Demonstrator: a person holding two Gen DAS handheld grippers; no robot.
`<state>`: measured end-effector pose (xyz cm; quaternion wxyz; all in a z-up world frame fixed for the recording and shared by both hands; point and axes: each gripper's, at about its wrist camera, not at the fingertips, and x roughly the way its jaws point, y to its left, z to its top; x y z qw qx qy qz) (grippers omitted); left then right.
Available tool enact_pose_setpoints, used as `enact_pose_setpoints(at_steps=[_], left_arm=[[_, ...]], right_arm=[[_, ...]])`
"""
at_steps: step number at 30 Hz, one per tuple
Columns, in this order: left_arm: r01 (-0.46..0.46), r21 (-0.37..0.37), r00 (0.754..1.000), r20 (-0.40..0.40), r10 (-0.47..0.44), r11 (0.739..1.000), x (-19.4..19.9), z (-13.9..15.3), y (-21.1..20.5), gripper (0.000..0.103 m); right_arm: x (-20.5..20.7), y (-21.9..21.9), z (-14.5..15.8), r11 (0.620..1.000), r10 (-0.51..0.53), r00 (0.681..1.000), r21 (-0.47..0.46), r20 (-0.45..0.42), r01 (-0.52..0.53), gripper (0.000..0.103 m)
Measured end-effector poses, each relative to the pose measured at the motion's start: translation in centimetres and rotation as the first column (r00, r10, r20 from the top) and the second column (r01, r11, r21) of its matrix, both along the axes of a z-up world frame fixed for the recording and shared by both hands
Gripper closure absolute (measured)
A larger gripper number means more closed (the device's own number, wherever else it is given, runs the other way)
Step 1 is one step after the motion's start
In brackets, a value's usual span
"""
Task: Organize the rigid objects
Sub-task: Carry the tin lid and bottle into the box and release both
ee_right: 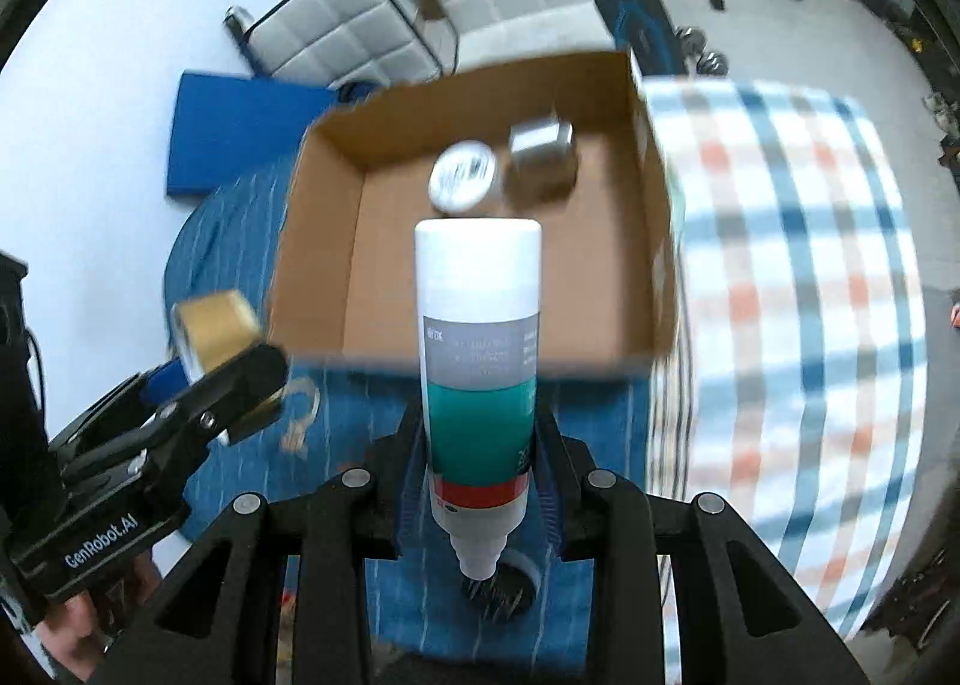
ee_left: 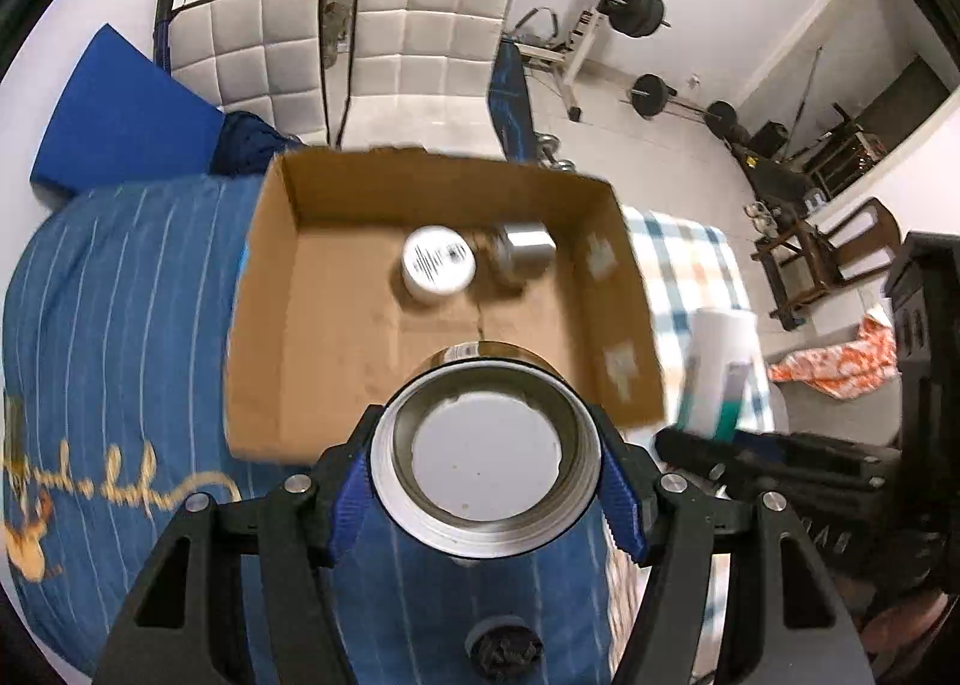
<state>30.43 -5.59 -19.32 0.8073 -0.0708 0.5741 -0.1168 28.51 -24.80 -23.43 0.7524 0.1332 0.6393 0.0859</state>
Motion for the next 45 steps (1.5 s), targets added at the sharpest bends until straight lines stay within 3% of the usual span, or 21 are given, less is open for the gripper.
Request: enact_pose_setpoints(at_steps=[4, 9, 16, 21, 26, 30, 39, 41, 45], left_arm=[[-0.011, 0.034, 0.998, -0.055, 0.013, 0.999, 5.2, -3.4, 1.1, 0.041], [-0.032, 0.075, 0.985, -0.165, 0.044, 0.997, 10.6, -10.2, 2.5, 0.041], [-0.008, 0.127, 0.96, -0.277, 0.044, 0.992, 14.7, -17.5, 2.8, 0.041], [0.009, 0.152, 0.945, -0.324, 0.041, 0.988, 16.2, -20.4, 3.0, 0.041], [0.012, 0.155, 0.939, -0.34, 0.042, 0.988, 17.3, -22.1, 3.2, 0.041], [0.027, 0.179, 0.948, -0.317, 0.032, 0.983, 18.1, -22.0, 2.9, 0.041], [0.03, 0.181, 0.934, -0.355, 0.037, 0.983, 19.4, -22.3, 3.3, 0.038], [0.028, 0.181, 0.933, -0.358, 0.04, 0.983, 19.5, -22.0, 3.5, 0.035], [0.008, 0.153, 0.925, -0.376, 0.05, 0.988, 18.8, -21.1, 3.7, 0.03]], right_arm=[[6.2, 0.3, -2.3, 0.994, -0.03, 1.0, -0.105, -0.001, 0.03, 0.068], [12.1, 1.2, -7.9, 0.973, -0.063, 0.994, -0.226, -0.094, 0.04, 0.068], [15.6, 1.8, -15.1, 0.948, -0.11, 0.967, -0.317, -0.228, 0.033, 0.068], [16.5, 1.8, -17.6, 0.93, -0.139, 0.953, -0.365, -0.27, 0.033, 0.068], [17.0, 2.1, -19.2, 0.931, -0.144, 0.942, -0.364, -0.305, 0.025, 0.068], [17.4, 2.2, -20.0, 0.933, -0.147, 0.935, -0.36, -0.323, 0.022, 0.068], [17.0, 1.9, -20.4, 0.933, -0.141, 0.931, -0.358, -0.337, 0.011, 0.067], [17.0, 1.9, -20.2, 0.934, -0.141, 0.93, -0.358, -0.34, 0.01, 0.065], [16.5, 2.5, -19.3, 0.942, -0.126, 0.934, -0.334, -0.336, 0.007, 0.051]])
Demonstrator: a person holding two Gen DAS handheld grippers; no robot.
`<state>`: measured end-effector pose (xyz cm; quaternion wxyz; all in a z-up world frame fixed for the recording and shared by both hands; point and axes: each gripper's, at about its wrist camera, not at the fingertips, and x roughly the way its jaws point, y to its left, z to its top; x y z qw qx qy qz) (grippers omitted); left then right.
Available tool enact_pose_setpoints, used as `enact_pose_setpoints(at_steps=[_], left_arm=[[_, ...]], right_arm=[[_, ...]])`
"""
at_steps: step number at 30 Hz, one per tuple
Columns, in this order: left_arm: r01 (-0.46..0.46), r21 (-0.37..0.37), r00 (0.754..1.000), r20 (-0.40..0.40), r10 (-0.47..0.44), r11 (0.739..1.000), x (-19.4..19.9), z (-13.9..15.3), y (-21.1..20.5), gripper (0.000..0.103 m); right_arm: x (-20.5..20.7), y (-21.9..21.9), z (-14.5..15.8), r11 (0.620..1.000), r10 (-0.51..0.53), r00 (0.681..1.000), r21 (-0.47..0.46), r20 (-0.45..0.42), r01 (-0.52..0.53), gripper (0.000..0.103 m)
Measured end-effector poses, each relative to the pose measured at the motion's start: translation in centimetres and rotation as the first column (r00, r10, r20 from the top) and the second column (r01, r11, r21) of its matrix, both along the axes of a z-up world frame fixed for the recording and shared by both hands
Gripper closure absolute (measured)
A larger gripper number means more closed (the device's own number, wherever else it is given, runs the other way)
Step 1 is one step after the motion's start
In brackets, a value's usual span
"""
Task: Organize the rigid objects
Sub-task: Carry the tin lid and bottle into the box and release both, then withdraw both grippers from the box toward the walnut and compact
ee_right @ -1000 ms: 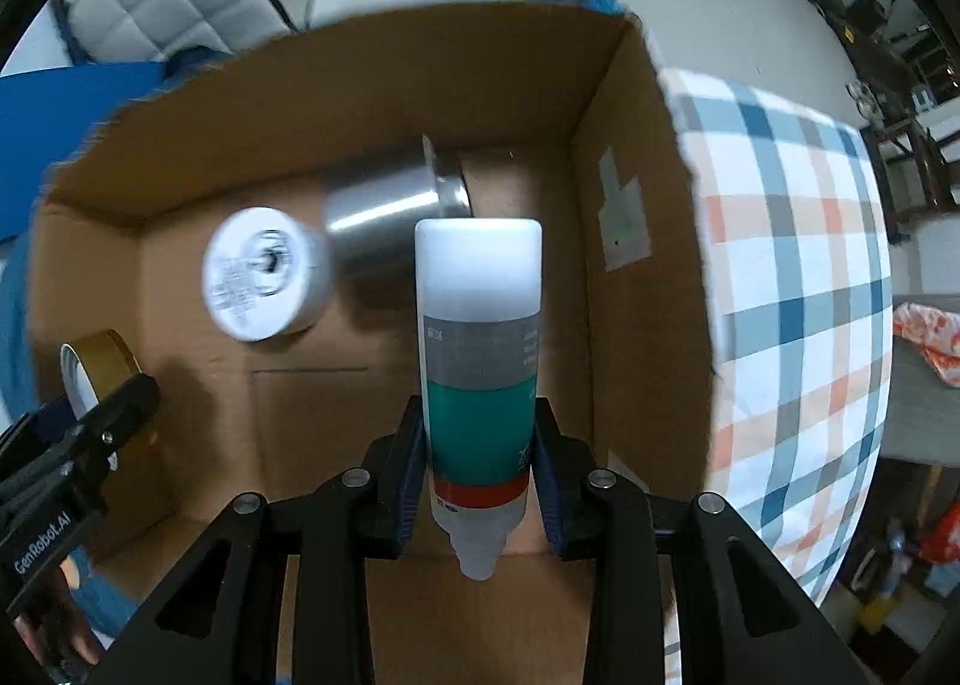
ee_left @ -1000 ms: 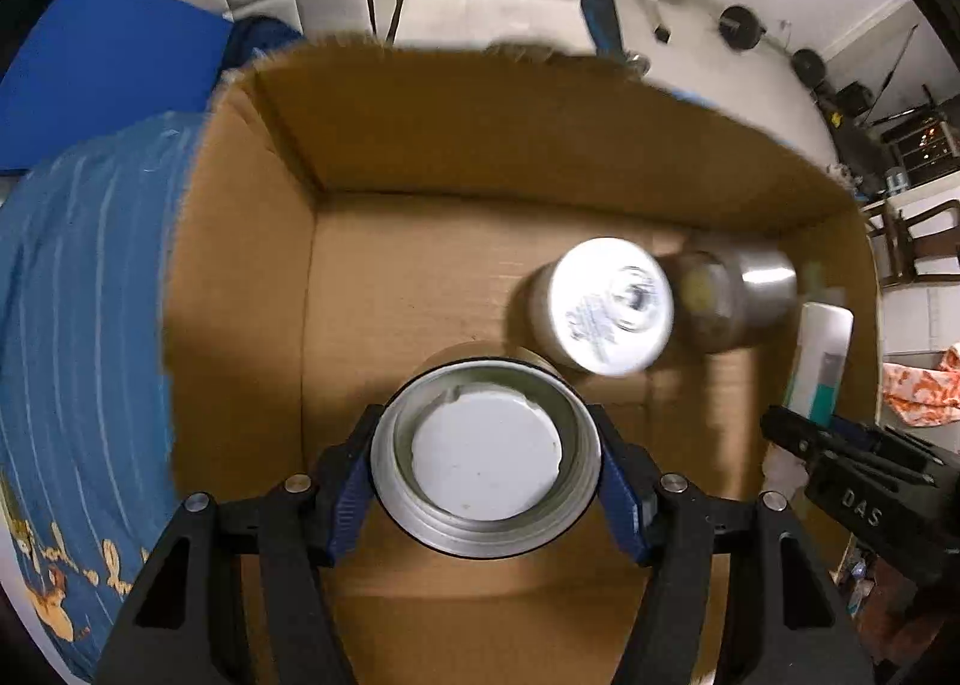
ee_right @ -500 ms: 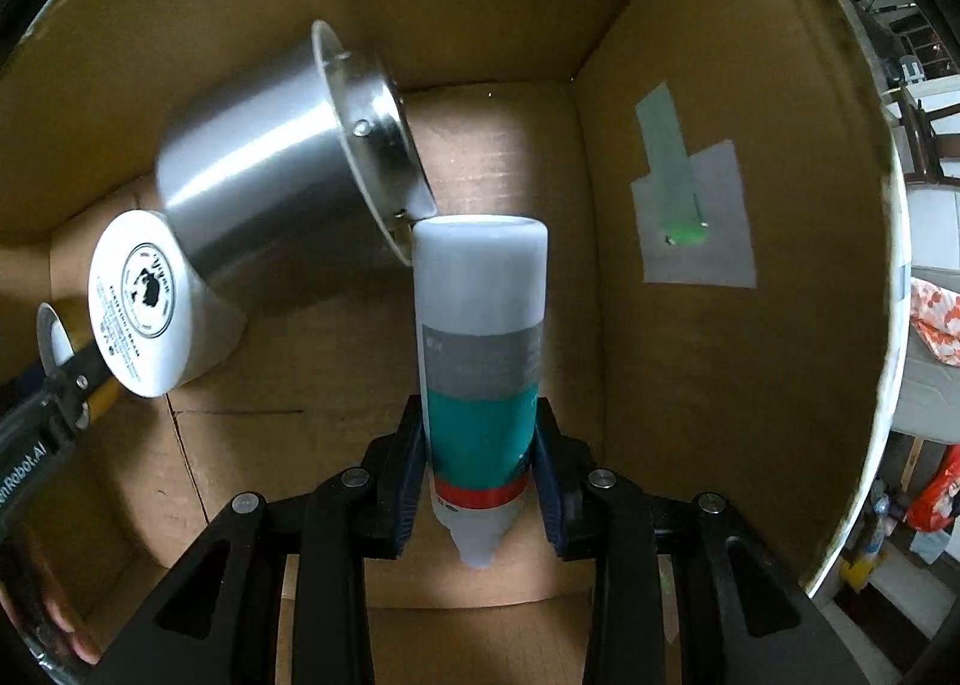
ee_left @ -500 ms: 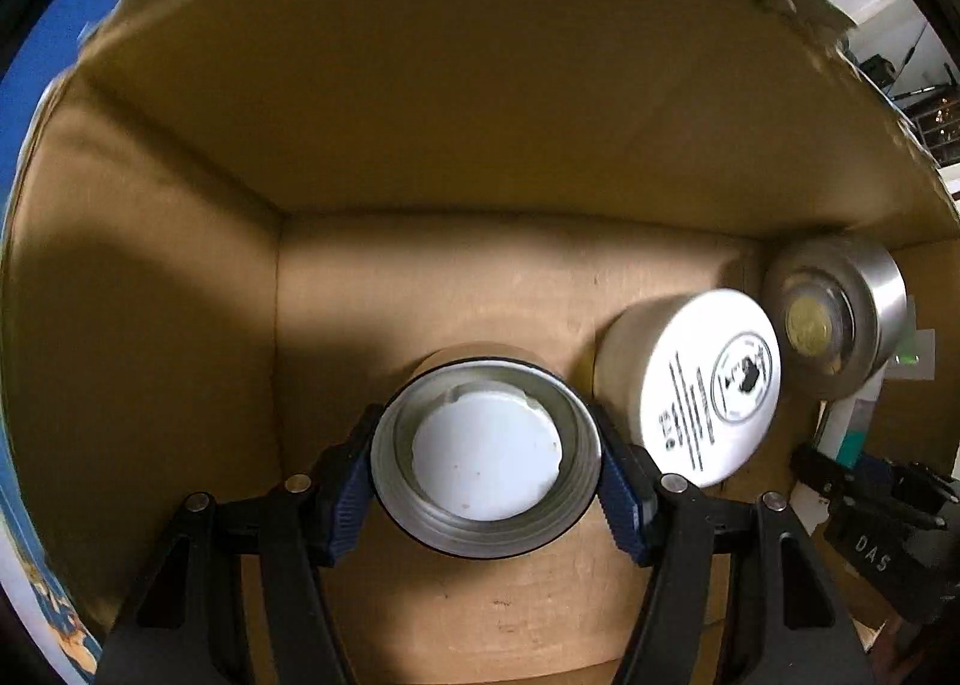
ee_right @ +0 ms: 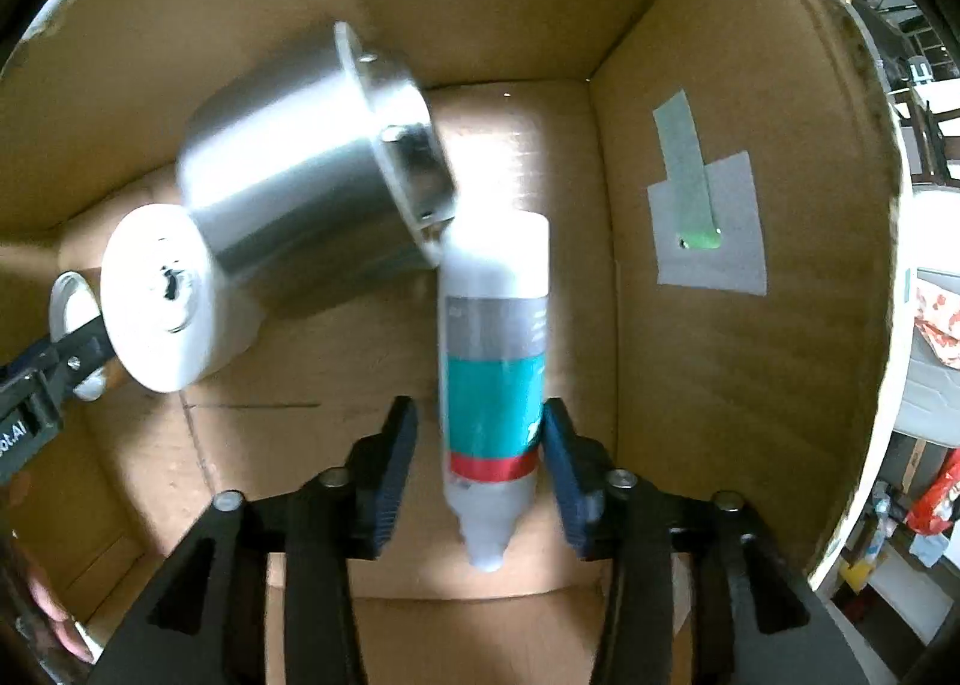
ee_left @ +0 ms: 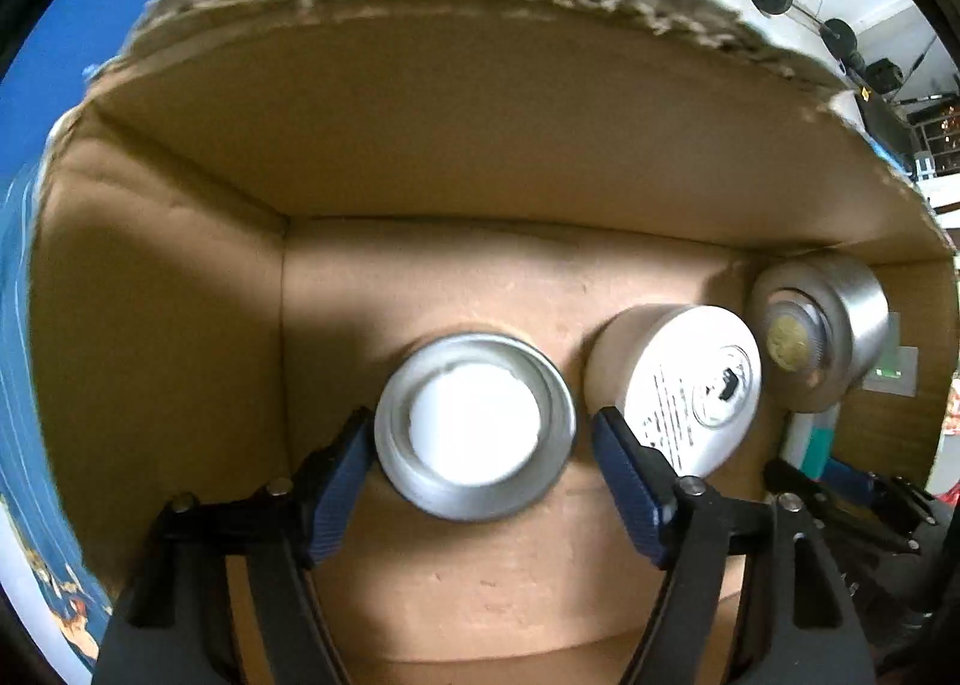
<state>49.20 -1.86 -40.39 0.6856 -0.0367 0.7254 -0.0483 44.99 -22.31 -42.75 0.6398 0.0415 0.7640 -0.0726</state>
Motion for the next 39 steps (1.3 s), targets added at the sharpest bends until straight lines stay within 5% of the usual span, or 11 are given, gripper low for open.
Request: enact_pose_setpoints(at_steps=[11, 16, 26, 39], left_arm=[[-0.007, -0.024, 0.997, 0.081, 0.009, 1.0, -3.3, 5.3, 0.0, 0.003], [-0.008, -0.025, 0.991, 0.131, 0.011, 1.0, -4.5, 7.0, 1.3, 0.001], [-0.007, 0.009, 0.975, 0.223, 0.005, 1.0, -10.8, 12.3, 0.2, 0.0], [-0.051, 0.007, 0.902, 0.43, 0.043, 0.999, -19.1, 21.1, -0.1, 0.0]], right_arm=[[-3.6, 2.8, 5.2, 0.998, 0.044, 0.996, 0.042, 0.071, -0.047, 0.018], [-5.8, 3.4, 7.1, 0.996, 0.064, 0.992, 0.061, 0.106, -0.071, 0.005], [-7.9, 3.3, 13.4, 0.989, 0.123, 0.969, 0.051, 0.215, -0.136, 0.003], [-13.4, 3.0, 20.1, 0.985, 0.139, 0.907, 0.043, 0.399, -0.17, 0.003]])
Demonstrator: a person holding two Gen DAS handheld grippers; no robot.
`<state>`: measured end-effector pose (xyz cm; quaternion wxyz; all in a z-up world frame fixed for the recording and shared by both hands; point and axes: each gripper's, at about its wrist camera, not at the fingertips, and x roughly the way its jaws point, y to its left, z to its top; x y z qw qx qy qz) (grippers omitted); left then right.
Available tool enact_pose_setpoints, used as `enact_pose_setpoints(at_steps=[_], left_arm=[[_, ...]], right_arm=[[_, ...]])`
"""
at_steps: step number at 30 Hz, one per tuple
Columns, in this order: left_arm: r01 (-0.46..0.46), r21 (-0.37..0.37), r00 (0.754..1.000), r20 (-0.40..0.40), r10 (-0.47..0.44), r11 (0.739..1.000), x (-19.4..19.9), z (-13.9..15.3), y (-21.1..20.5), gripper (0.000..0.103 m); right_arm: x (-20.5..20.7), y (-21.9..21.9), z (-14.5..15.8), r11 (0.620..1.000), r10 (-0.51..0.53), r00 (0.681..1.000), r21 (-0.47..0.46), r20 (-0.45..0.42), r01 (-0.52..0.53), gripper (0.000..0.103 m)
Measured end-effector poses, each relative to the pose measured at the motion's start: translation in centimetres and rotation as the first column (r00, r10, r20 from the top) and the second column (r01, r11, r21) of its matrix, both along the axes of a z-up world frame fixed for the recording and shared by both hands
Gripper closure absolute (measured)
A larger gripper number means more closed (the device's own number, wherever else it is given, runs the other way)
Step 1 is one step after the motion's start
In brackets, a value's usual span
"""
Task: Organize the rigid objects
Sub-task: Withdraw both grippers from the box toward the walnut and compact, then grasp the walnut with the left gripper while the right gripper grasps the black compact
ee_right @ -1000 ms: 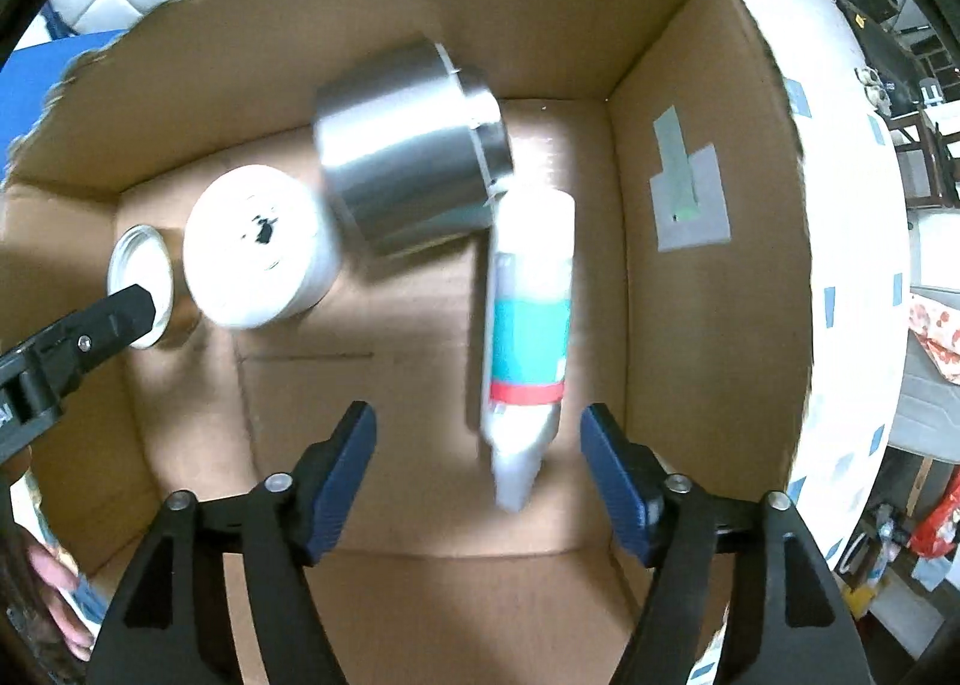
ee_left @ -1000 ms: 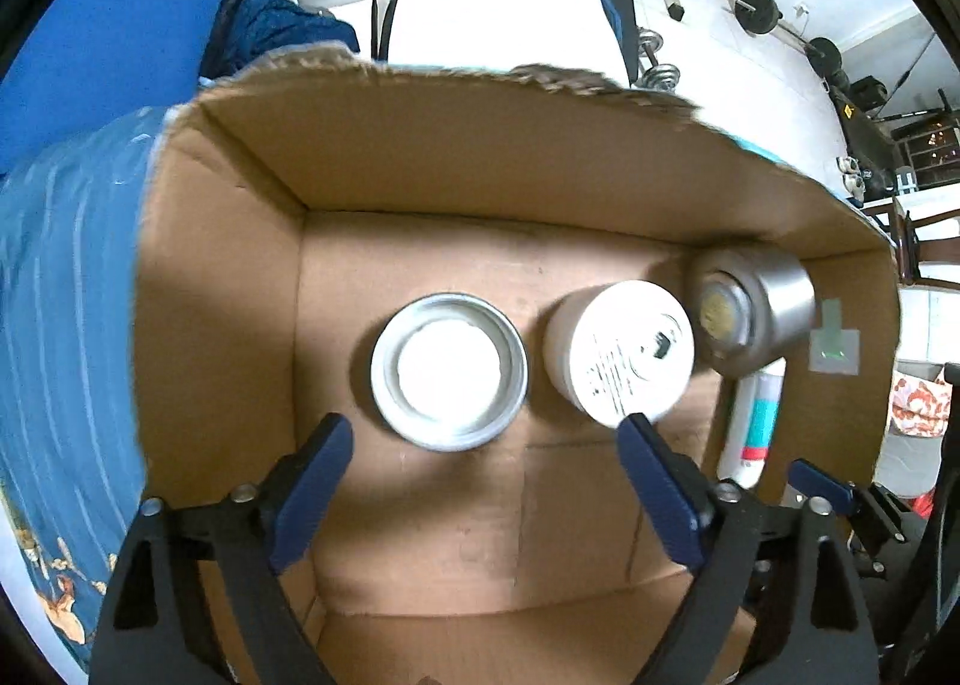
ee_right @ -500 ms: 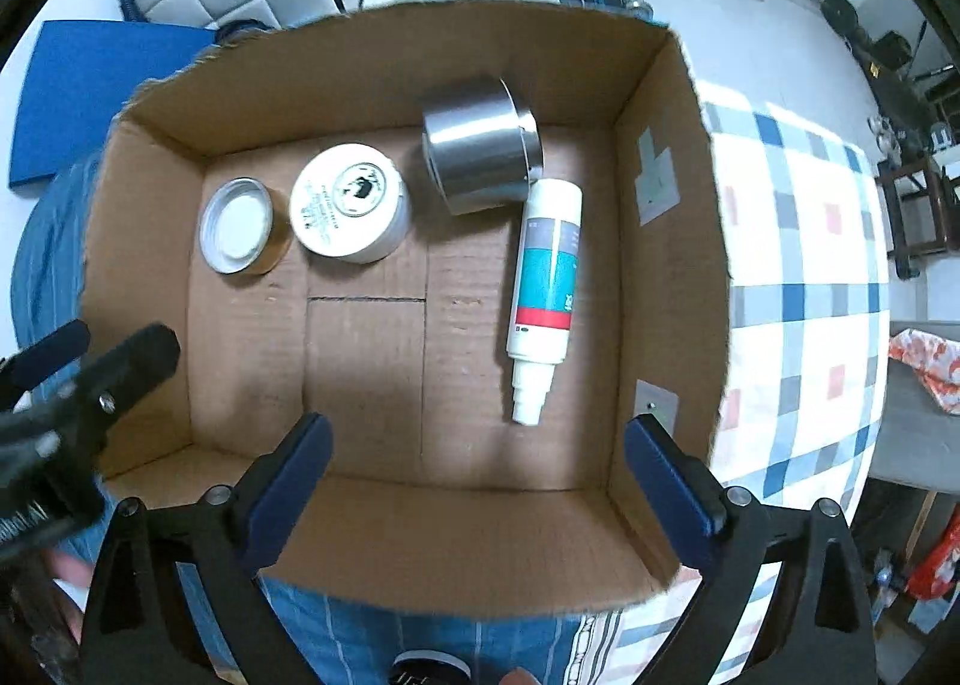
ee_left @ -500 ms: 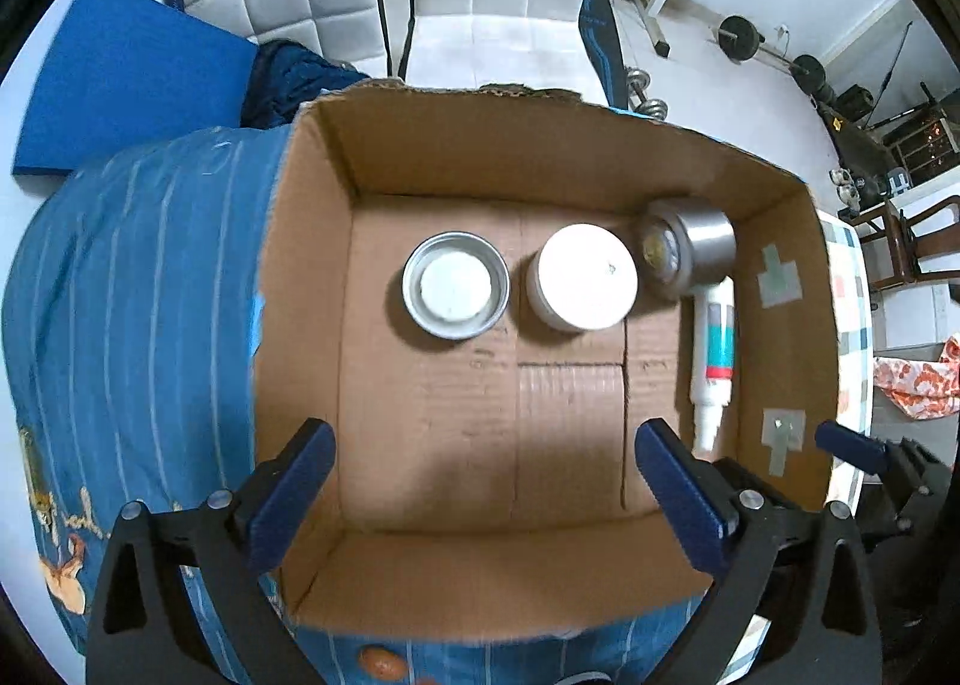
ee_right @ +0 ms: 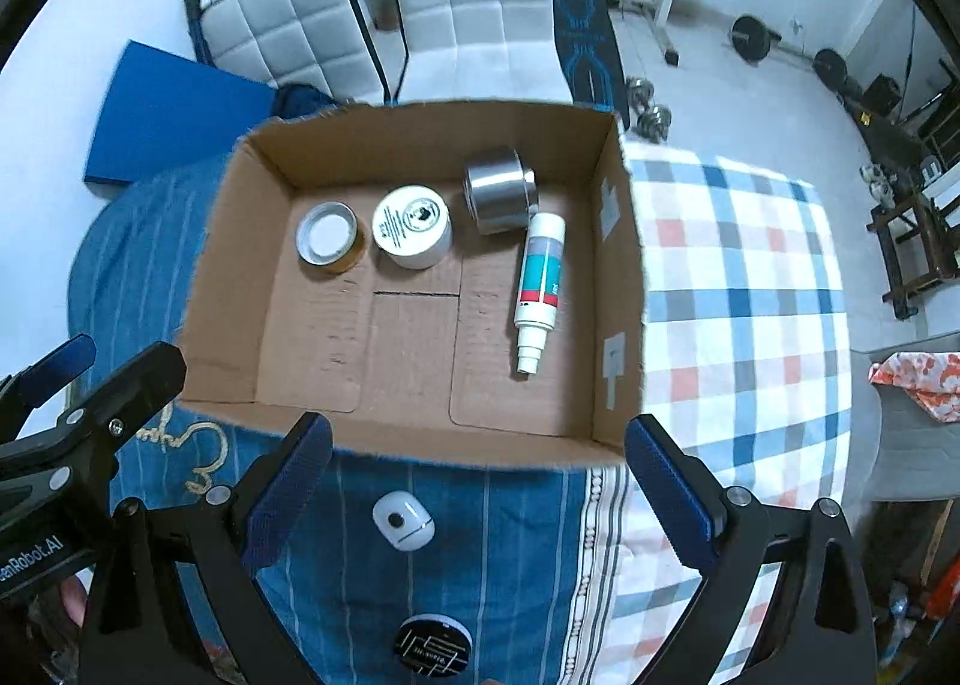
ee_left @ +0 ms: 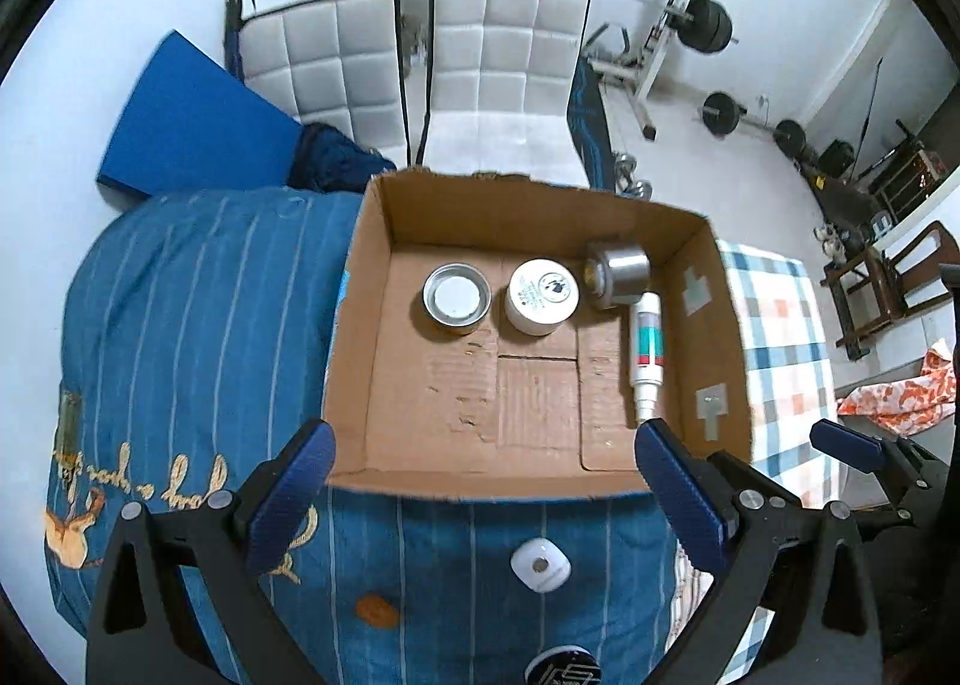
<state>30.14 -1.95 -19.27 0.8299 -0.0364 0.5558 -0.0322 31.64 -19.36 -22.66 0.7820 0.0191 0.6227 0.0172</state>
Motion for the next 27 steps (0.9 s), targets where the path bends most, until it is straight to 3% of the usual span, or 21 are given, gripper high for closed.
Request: enact_pose_setpoints(at_steps=[8, 13, 19, 23, 27], left_arm=[[-0.032, 0.024, 0.997, 0.074, 0.03, 0.999, -5.5, 3.8, -0.9, 0.0], [-0.083, 0.064, 0.996, 0.038, 0.08, 0.995, -9.4, 2.5, -0.2, 0.0], [-0.161, 0.113, 0.979, -0.111, 0.173, 0.98, -13.9, -4.3, 3.0, 0.0], [-0.205, 0.119, 0.939, -0.257, 0.23, 0.971, -15.8, -10.5, 6.2, 0.0], [-0.238, 0.097, 0.894, -0.368, 0.257, 0.966, -16.3, -15.5, 8.7, 0.001]], right_arm=[[-5.4, -1.4, 3.7, 0.999, 0.012, 0.997, 0.049, 0.081, -0.017, 0.003], [-9.0, -2.0, 2.1, 0.996, 0.041, 0.999, 0.076, 0.021, -0.042, 0.003], [-14.3, -1.7, -6.7, 0.99, 0.045, 0.978, 0.137, -0.205, -0.016, 0.003], [-17.6, -0.4, -14.2, 0.983, 0.018, 0.923, 0.174, -0.383, 0.053, 0.003], [-19.5, 0.9, -19.7, 0.978, -0.033, 0.87, 0.163, -0.492, 0.13, 0.003]])
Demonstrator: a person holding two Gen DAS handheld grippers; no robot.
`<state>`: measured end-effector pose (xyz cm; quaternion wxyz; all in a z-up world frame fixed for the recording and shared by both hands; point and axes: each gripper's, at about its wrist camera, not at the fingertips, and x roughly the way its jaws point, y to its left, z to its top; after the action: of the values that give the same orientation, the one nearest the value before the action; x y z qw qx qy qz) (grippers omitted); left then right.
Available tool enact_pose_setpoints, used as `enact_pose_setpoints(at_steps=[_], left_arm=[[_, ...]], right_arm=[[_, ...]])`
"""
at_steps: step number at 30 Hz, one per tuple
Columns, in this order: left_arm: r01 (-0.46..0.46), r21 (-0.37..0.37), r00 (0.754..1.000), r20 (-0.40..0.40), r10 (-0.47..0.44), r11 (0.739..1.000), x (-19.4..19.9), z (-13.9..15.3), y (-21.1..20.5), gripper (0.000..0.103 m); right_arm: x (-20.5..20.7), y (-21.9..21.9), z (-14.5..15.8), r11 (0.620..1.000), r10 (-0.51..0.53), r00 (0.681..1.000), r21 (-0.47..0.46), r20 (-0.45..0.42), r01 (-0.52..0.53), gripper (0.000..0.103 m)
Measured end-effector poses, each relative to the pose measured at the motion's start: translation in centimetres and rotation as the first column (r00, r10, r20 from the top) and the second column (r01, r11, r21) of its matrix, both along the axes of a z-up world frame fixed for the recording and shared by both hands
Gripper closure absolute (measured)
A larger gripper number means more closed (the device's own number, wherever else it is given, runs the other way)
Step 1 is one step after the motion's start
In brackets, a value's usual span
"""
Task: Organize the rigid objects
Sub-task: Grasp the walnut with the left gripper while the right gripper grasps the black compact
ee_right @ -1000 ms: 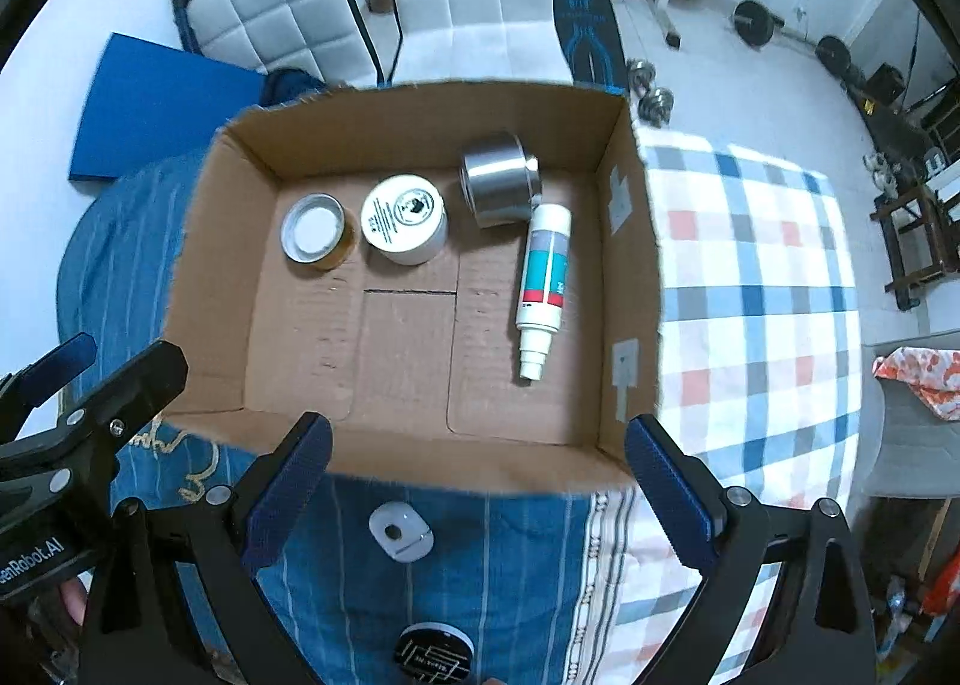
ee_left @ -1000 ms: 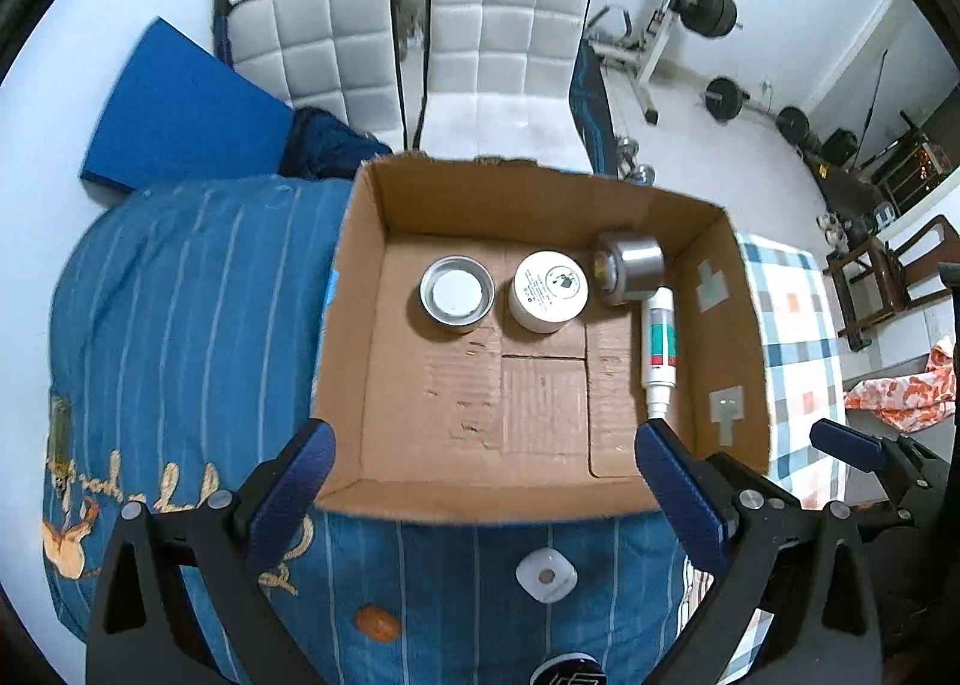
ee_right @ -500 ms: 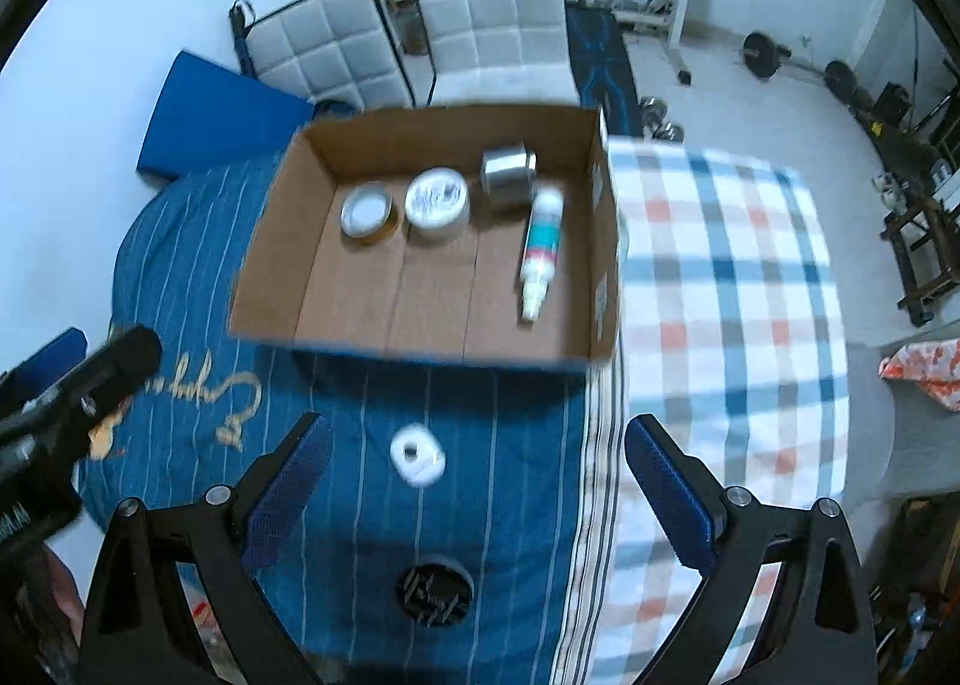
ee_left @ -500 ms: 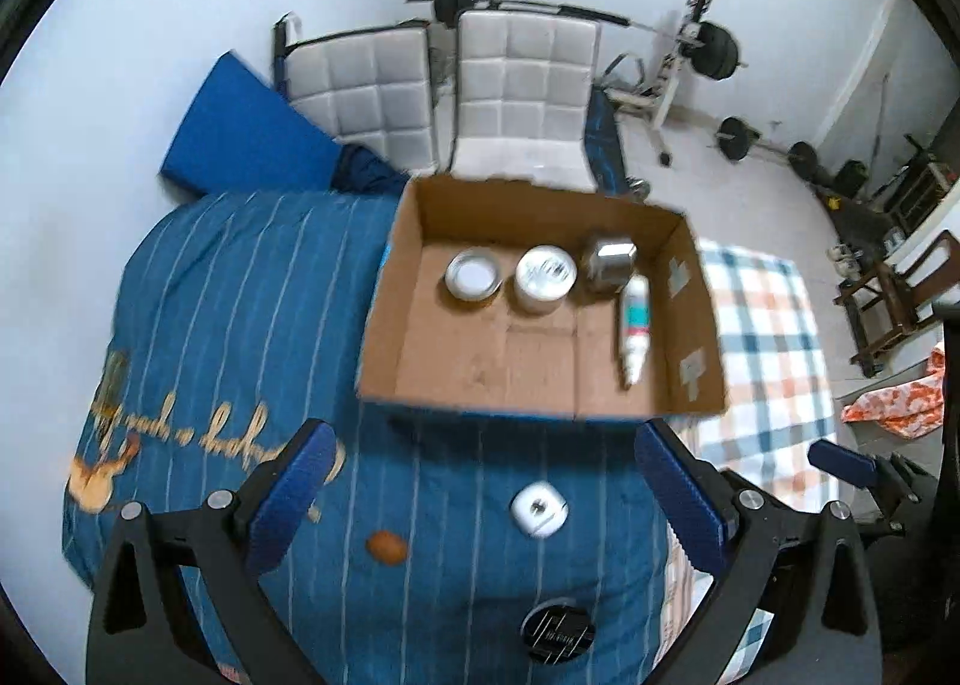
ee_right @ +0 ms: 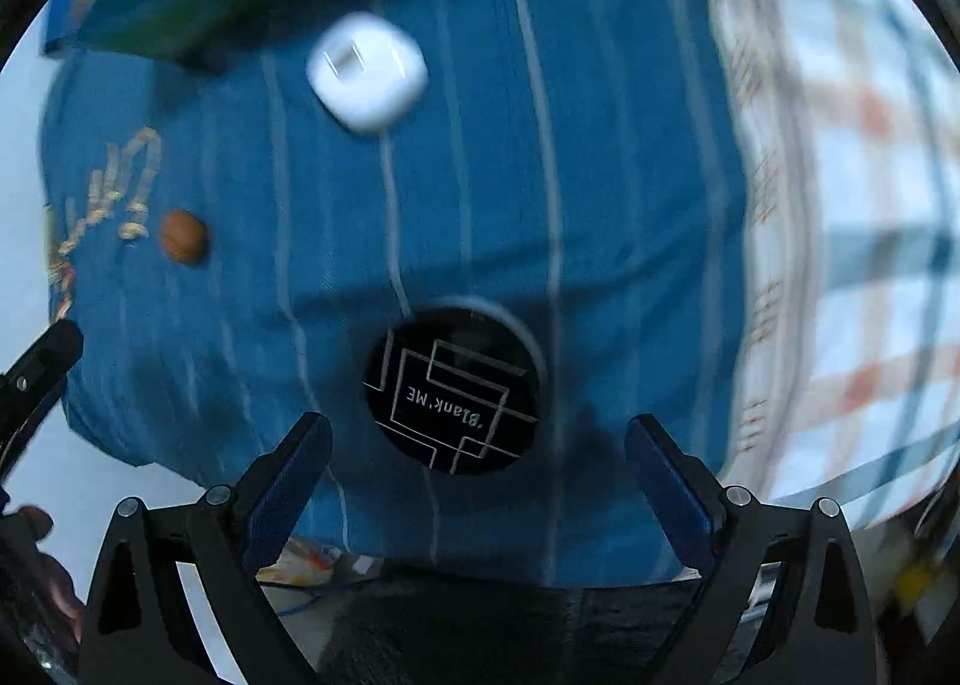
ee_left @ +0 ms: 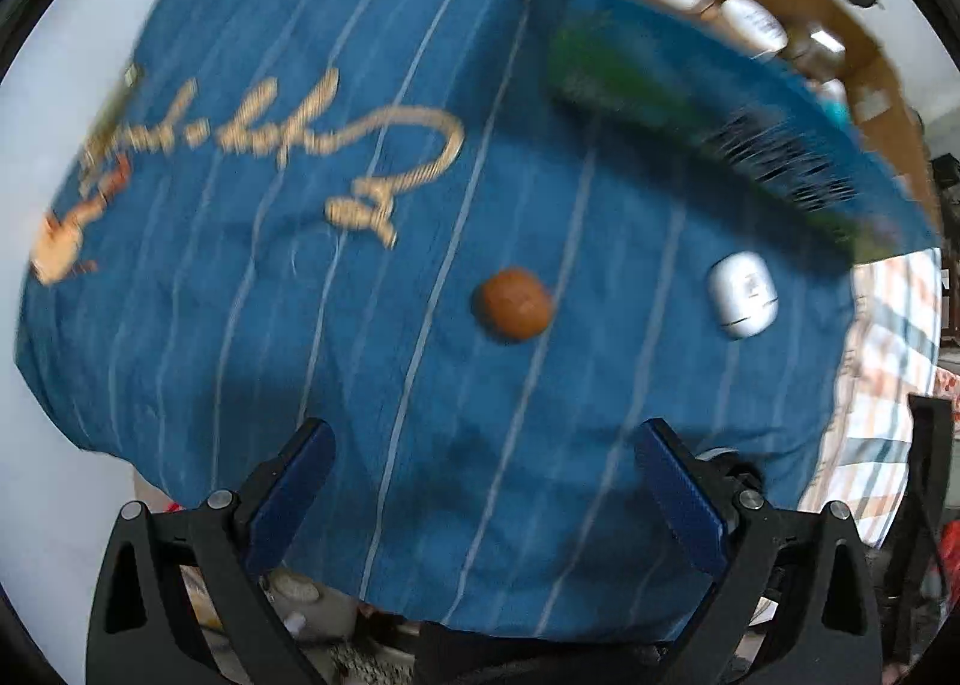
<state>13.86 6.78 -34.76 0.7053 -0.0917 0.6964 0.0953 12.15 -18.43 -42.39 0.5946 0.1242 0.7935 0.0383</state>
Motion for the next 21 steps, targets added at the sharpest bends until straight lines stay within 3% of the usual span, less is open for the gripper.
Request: enact_pose_setpoints(at_steps=[3, 7, 9, 11, 14, 19, 21], left_arm=[[0.012, -0.011, 0.999, -0.032, -0.012, 1.0, 0.6, -2.1, 0.8, 0.001], [0.038, -0.064, 0.998, -0.044, -0.041, 0.997, 1.8, -4.1, 0.9, 0.002], [0.037, -0.097, 0.998, -0.048, -0.042, 0.995, 2.5, -5.0, 0.9, 0.012], [0.008, -0.167, 0.998, -0.055, -0.017, 0.986, 3.1, -5.8, 1.2, 0.03], [-0.023, -0.206, 0.998, -0.06, 0.011, 0.978, 4.1, -6.9, 1.5, 0.042], [-0.005, -0.201, 0.996, -0.089, -0.013, 0.98, 5.9, -8.6, 1.1, 0.043], [0.002, -0.191, 0.994, -0.103, -0.022, 0.982, 6.2, -9.4, 0.8, 0.048]], right_arm=[[-1.0, 1.2, -2.6, 1.0, -0.017, 0.998, -0.018, -0.054, 0.016, 0.004], [-2.1, 2.9, -4.3, 0.996, 0.007, 0.997, -0.094, -0.075, -0.014, 0.017], [-2.2, 3.2, -4.0, 0.992, 0.007, 0.999, -0.125, -0.047, -0.013, 0.025], [-2.3, 3.2, -3.8, 0.99, -0.002, 0.999, -0.143, -0.032, -0.003, 0.027], [-2.3, 2.6, -3.6, 0.99, -0.015, 1.0, -0.139, -0.027, 0.011, 0.028], [-1.8, 1.6, -3.0, 0.987, -0.016, 1.0, -0.16, 0.002, 0.016, 0.028], [-1.6, 1.5, -3.1, 0.987, -0.006, 1.0, -0.163, -0.001, 0.006, 0.028]])
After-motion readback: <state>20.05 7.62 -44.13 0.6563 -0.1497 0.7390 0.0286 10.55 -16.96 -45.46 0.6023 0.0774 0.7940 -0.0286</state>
